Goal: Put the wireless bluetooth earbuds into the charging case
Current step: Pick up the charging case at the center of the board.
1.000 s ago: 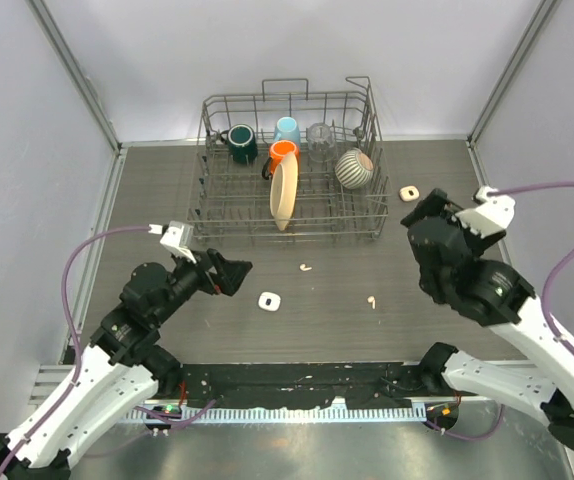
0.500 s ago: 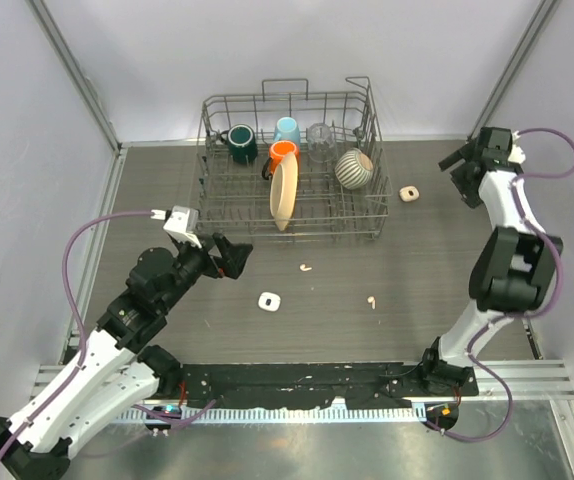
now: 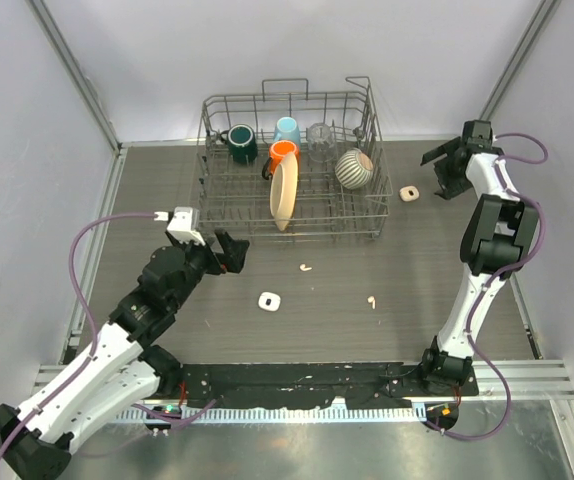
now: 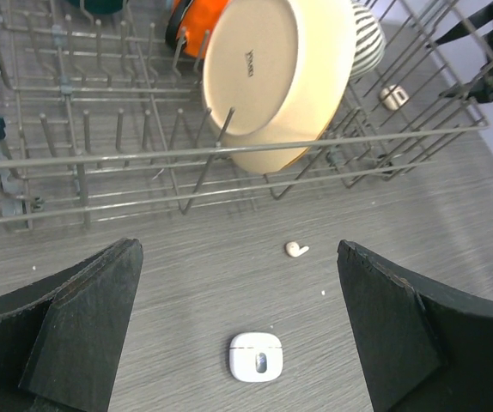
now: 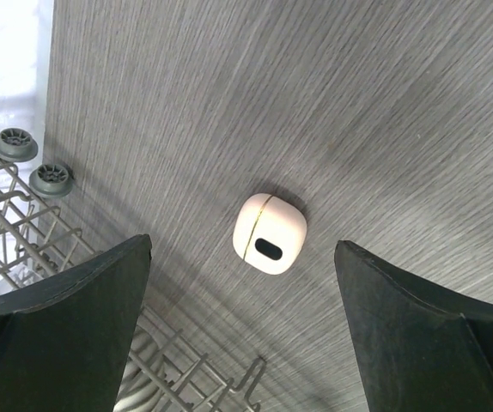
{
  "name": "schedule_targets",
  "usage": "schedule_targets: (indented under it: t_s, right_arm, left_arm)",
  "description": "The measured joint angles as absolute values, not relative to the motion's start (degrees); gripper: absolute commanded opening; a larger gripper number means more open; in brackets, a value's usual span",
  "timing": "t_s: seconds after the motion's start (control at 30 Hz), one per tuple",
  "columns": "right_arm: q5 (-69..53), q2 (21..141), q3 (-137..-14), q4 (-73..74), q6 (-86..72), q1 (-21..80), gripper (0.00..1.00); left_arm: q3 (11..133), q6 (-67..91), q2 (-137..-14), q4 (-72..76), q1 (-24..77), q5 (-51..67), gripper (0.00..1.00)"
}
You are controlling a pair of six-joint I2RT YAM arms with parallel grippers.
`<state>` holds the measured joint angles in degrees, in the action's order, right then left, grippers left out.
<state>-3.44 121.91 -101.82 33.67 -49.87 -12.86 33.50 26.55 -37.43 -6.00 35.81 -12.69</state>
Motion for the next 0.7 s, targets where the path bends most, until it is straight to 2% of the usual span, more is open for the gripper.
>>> schedule_targets:
  t_s: [0.07, 0.23, 0.47, 0.7]
  right_arm:
    - [-4.23, 122.06, -102.15, 33.78, -50.57, -12.80, 0.88]
    - [-5.30, 124.27, -105.16, 34.44, -50.72, -12.14, 0.87]
    - [-4.16, 126.48, -106.89, 36.84, -49.10, -8.82, 0.77]
    - [-1.15, 127.74, -107.57, 39.86, -48.14, -6.00, 0.76]
  left_arm:
    - [33.50, 26.52, -38.83, -6.04, 35.81, -13.17, 1.00]
    - [33.50, 26.52, -40.36, -6.07, 35.66, -14.00, 1.00]
    - [33.50, 26.39, -39.86, -6.09, 35.62, -15.33, 1.00]
    - [33.50, 26.09, -38.81, -6.09, 35.44, -16.08, 1.00]
